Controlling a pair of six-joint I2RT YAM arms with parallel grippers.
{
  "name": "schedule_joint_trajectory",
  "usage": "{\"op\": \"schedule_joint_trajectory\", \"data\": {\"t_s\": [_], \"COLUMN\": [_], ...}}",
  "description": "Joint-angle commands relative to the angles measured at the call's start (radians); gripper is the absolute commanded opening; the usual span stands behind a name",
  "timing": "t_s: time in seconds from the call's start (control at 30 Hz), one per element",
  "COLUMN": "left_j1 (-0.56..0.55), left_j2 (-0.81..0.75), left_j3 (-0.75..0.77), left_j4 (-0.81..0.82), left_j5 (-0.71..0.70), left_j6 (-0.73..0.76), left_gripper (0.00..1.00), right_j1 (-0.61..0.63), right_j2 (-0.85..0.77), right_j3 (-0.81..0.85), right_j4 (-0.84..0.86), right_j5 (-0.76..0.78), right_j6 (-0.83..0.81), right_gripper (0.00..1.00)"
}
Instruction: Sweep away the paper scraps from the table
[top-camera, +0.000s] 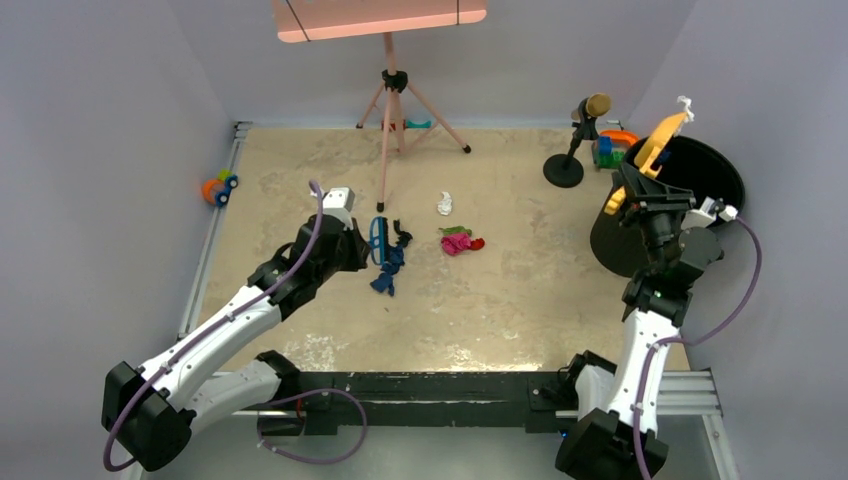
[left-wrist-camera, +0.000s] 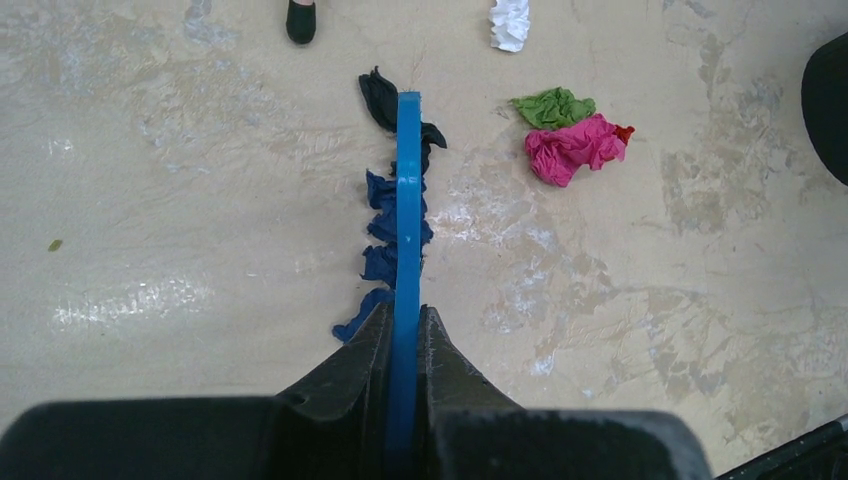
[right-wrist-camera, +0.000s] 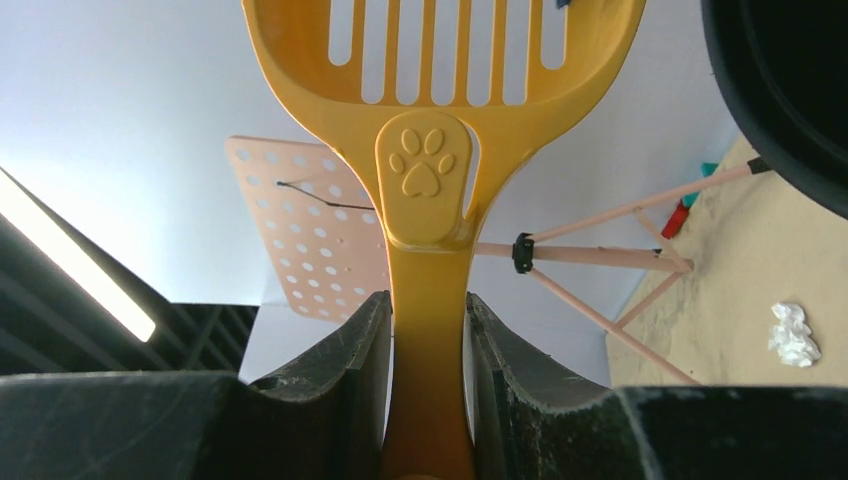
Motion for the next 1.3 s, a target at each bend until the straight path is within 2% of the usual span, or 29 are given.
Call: {"op": "schedule_joint_trajectory", "data": {"t_s": [0.0, 0.33, 0.5, 0.7, 0.83, 0.9, 1.07, 1.27], "left_j1": [-0.002, -0.002, -0.002, -0.003, -0.002, -0.003, -0.003, -0.003], "left_j2": [-0.018, -0.041, -0.056, -0.068, -0.086, -0.090, -0.084, -0.086], "left_j3": [-0.007, -0.028, -0.035, -0.040, -0.049, -0.053, -0.055, -0.056], "left_j4": [0.053, 0.074, 0.082, 0.084, 0.090, 0.091, 0.102, 0.100], "left_j5": [-0.017, -0.029, -0.027, -0.020, -0.022, -0.021, -0.016, -0.024], "left_j6": [0.028, 0.045, 0.050, 0.052, 0.054, 0.053, 0.054, 0.061], "left_gripper": [0.00, 0.00, 0.00, 0.00, 0.00, 0.00, 0.00, 0.00], "right_j1": [-0.007, -0.007, -0.008, -0.008, -0.008, -0.007, -0.008, -0.007], "right_j2": [-0.019, -0.086, -0.059, -0.089, -0.072, -0.052, -0.041, -0.041], "right_j3": [-0.015, -0.165, -0.127, -0.137, -0.223, -0.204, -0.117, -0.249], "right_j4": [0.123, 0.203, 0.271, 0.216, 0.375, 0.451, 0.384, 0.477], "right_j5": [0.028, 0.113, 0.085, 0.101, 0.102, 0.091, 0.055, 0.062], "right_j6": [0.036, 0.132, 0.117, 0.059, 0.152, 0.149, 0.061, 0.118], "right_gripper": [0.00, 0.00, 0.00, 0.00, 0.00, 0.00, 0.00, 0.00]}}
